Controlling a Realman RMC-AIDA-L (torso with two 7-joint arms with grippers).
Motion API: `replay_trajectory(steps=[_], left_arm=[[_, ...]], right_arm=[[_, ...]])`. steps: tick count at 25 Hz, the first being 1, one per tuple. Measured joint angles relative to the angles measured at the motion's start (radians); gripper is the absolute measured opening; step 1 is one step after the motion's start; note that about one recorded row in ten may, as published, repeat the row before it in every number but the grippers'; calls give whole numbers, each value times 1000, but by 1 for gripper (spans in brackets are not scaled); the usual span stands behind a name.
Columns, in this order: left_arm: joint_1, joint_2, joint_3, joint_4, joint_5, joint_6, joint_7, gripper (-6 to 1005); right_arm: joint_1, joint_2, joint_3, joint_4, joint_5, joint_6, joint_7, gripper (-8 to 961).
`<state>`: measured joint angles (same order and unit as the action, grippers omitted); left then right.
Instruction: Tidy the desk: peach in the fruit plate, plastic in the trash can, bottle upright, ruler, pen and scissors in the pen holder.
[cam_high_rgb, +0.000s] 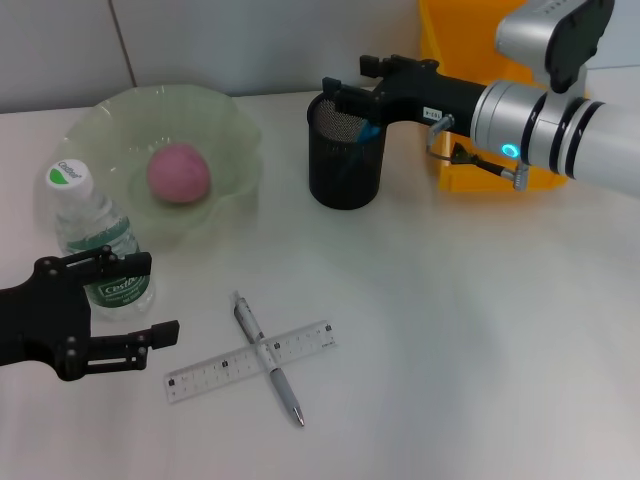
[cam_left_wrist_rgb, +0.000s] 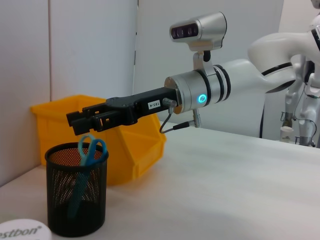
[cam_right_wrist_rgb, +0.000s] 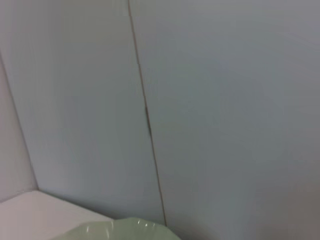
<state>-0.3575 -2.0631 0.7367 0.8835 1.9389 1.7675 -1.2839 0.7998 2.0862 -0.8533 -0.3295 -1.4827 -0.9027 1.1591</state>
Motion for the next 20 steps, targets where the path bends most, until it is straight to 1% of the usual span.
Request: replay_trajectory(steps=[4,7,9,10,11,12,13,14,15,16,18,19,20], left_arm=[[0,0,-1,0,0,1,0,788],[0,-1,-2,0,0,1,0,788],[0,-2,-2,0,0,1,0,787],[0,-2,-2,0,0,1,0,787],[0,-2,-2,0,-2,1,0,787],[0,-2,-2,0,-4,1,0,786],[0,-2,-2,0,-7,1,0,786],[0,-2,-2,0,-8,2,0,786],[0,-2,-2,0,-8,2,0,786],[0,-2,-2,0,-8,2,0,786],[0,-2,-2,0,-8,3,0,785],[1,-2,-2,0,-9,4,0,785],[1,-2,-2,0,-9,4,0,785]], right_arm=[[-7,-1,4,-6,6,-6,0,514],[-12,-1,5,-14,14,-7,1,725],[-31,-4,6,-27,66,-19,2,722],[-31,-4,6,-27,66,-19,2,721],[-53,-7,6,-39,123,-38,9,719],[-66,-7,6,-49,143,-47,16,719],[-66,-7,6,-49,143,-47,16,719],[-96,-8,6,-84,164,-68,44,719],[-96,-8,6,-84,164,-68,44,719],[-122,-8,3,-117,167,-94,91,719],[-133,-8,3,-130,168,-109,115,720],[-158,-9,6,-158,168,-145,167,720],[-158,-9,6,-158,168,-145,167,720]])
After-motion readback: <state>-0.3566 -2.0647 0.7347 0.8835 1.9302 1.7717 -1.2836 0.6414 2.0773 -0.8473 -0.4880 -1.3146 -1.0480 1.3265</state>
